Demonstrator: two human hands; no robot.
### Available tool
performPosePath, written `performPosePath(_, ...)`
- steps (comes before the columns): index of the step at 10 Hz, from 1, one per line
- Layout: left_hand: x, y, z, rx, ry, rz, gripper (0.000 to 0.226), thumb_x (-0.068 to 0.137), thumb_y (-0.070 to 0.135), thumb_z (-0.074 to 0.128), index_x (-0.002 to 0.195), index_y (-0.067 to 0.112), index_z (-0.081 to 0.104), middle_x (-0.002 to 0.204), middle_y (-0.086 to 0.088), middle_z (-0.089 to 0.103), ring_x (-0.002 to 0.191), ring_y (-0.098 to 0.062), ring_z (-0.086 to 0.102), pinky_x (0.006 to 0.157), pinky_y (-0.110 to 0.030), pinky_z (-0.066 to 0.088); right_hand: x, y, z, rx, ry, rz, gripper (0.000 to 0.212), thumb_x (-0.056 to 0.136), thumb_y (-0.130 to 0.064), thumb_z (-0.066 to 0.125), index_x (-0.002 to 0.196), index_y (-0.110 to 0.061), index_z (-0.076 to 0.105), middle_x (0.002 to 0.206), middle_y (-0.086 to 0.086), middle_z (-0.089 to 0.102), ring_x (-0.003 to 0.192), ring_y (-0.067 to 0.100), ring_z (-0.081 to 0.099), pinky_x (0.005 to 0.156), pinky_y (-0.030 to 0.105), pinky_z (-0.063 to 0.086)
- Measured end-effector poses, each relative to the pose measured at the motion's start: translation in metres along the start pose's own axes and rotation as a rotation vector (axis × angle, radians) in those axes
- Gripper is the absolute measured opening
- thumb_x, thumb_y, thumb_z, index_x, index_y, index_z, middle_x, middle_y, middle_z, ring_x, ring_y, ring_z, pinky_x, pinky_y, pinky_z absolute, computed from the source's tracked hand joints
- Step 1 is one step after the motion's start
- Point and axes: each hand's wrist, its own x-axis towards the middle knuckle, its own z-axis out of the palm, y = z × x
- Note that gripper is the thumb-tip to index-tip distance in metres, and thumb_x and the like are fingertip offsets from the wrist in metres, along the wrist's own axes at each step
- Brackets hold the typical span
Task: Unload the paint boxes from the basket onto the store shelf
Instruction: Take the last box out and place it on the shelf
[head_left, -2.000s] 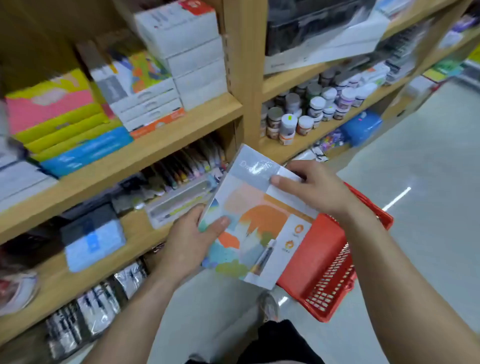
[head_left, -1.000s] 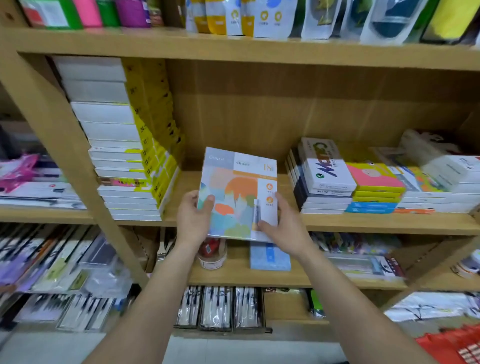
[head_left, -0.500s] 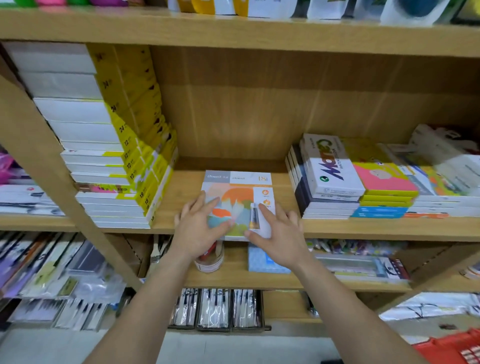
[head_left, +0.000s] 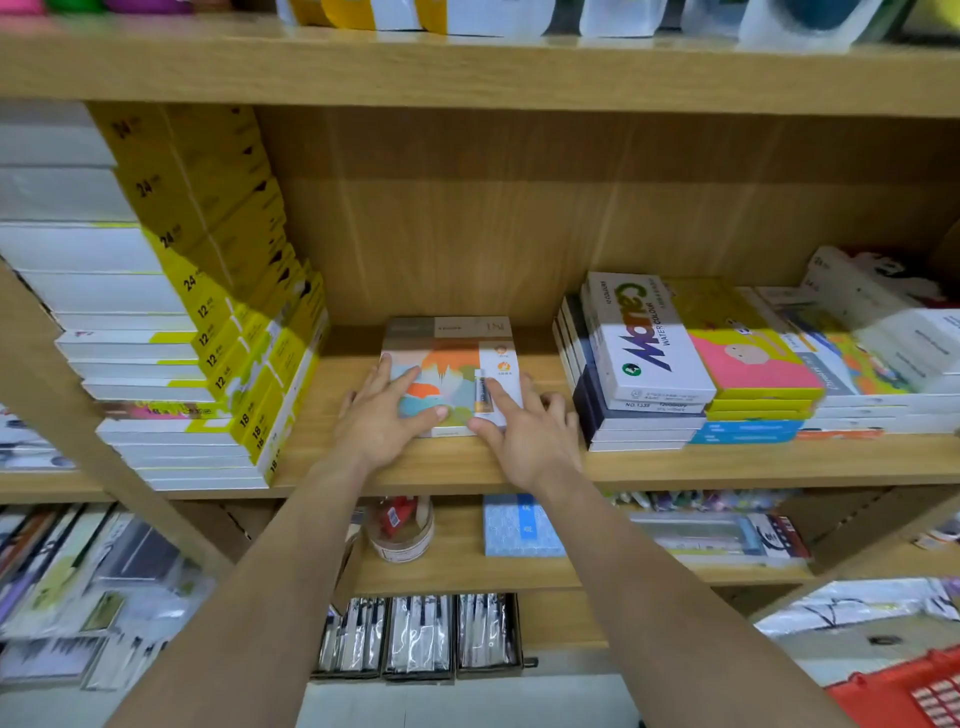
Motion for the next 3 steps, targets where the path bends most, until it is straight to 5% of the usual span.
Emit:
performPosePath(2,-0.003,0.016,-0.019,0.144,-0.104,0.0,0.083,0.091,0.075,0.042,0.161,0.035,0.019,0.173,-0.002,0.001,0.158,-0.025,0.005,0.125,-0.052,0.009,-0.004,-0.01,-0.008,0.009,-0.041,0.05,0.073,0.093,-0.079,0.022,0.159,-0.049,0.013,0.17,0.002,0.021,0.143,0.037,0.027,0.115,0.055,0.023)
performPosePath(3,-0.025,0.037,-0.02,0.271,0.038,0.046,0.073,0.098,0.063,0.043,0.159,0.023,0.03,0.171,-0.008,0.016,0.157,-0.029,0.014,0.123,-0.05,0.021,-0.017,-0.013,-0.02,0.013,-0.043,0.042,0.074,0.096,-0.07,0.038,0.16,-0.039,0.021,0.161,0.007,0.037,0.141,0.035,0.034,0.113,0.052,0.03)
